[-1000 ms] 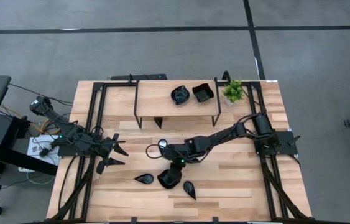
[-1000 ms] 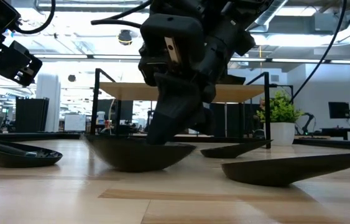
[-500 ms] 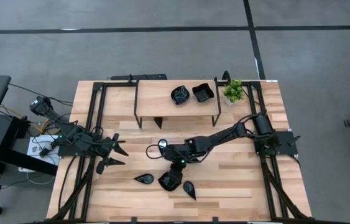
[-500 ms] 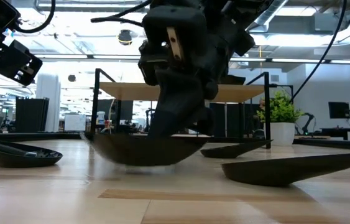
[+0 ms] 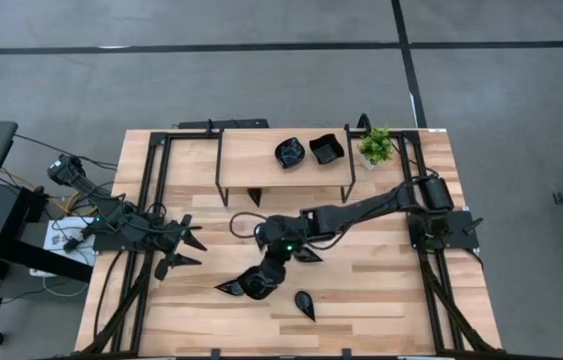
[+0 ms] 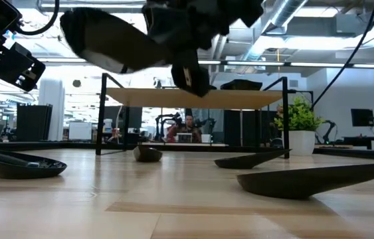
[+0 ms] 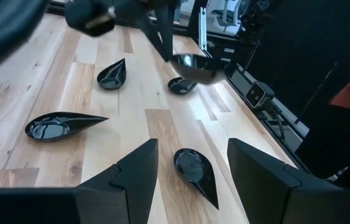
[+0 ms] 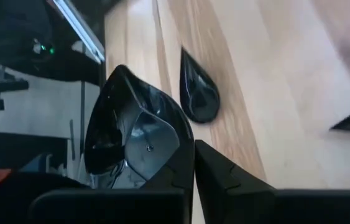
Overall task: Pick & Place Mini shaped plates
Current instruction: Stack the black leaf shaped plate on the black leaf shaped plate on the shelf
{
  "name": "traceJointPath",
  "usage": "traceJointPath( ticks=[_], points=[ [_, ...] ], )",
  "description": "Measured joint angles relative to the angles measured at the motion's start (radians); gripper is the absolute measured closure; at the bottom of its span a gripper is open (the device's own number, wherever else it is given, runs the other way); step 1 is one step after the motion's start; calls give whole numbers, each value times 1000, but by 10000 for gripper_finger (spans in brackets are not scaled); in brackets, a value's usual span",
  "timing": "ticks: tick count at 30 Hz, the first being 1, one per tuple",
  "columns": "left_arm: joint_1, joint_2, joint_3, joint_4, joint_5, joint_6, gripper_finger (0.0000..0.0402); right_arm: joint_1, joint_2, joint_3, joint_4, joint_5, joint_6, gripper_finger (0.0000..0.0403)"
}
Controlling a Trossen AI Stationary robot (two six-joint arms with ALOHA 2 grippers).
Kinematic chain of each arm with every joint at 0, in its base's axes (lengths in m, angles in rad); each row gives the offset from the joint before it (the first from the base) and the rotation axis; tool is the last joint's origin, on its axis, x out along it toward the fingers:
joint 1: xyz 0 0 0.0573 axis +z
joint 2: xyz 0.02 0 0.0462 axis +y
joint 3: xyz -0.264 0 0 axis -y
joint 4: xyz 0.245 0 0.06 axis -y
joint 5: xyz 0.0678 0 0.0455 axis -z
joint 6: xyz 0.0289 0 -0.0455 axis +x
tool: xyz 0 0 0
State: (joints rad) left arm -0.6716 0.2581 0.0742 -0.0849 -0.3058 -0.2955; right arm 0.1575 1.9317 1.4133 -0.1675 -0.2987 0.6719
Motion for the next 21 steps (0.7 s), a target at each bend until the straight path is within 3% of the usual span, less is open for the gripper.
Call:
traceJointPath(
  ticks=[10, 21],
  points=[
    [0, 0, 0, 4, 0, 0, 206, -42, -103, 19, 1, 124, -134, 397],
    [0, 0, 0, 15, 0, 0, 206, -139, -205, 19, -11, 167, -212, 397]
  ],
)
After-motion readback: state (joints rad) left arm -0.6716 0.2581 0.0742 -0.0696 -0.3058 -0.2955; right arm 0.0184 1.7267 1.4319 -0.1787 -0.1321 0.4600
